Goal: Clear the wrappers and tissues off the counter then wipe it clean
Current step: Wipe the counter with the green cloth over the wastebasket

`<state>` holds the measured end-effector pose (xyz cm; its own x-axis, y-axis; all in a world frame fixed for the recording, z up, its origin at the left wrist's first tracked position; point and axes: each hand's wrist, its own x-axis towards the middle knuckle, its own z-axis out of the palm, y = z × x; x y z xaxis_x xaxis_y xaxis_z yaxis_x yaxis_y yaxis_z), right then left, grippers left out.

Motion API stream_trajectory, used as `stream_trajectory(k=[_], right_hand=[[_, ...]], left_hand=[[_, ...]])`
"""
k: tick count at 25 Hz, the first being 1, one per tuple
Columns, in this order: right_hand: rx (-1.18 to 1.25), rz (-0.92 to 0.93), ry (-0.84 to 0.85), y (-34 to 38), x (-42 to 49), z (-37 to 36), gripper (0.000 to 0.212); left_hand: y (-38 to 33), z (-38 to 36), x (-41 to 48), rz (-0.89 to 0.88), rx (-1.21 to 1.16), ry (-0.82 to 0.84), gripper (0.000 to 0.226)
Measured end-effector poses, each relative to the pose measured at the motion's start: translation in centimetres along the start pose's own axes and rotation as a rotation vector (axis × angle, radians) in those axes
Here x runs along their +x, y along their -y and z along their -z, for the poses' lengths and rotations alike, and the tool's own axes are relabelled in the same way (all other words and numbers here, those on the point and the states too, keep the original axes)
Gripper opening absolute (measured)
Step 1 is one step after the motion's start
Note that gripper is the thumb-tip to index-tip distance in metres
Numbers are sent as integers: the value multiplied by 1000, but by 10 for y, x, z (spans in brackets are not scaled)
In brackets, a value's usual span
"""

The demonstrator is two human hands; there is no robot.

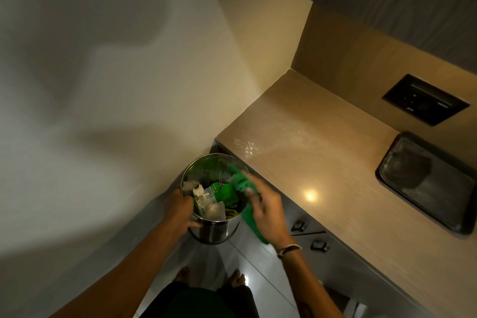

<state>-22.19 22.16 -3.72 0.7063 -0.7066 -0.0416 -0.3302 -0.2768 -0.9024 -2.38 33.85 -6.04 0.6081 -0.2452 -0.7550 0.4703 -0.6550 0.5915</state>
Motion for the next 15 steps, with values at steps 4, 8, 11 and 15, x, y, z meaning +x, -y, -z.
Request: stream_trajectory(k=[4, 8, 11, 15], right_hand=[[-13, -108, -534, -20, 22, 86, 40], [-262, -456, -696, -66, 63, 149, 49], [-454, -465, -567, -80, 103, 144, 55], [-496, -431, -481, -73, 147, 139, 64]], left_hand=[[1, -2, 1, 11, -39, 8, 31], [4, -2, 3, -3, -36, 17, 27], [3, -1, 5, 12, -32, -1, 26], [5, -1, 9, 20, -39, 9, 28]])
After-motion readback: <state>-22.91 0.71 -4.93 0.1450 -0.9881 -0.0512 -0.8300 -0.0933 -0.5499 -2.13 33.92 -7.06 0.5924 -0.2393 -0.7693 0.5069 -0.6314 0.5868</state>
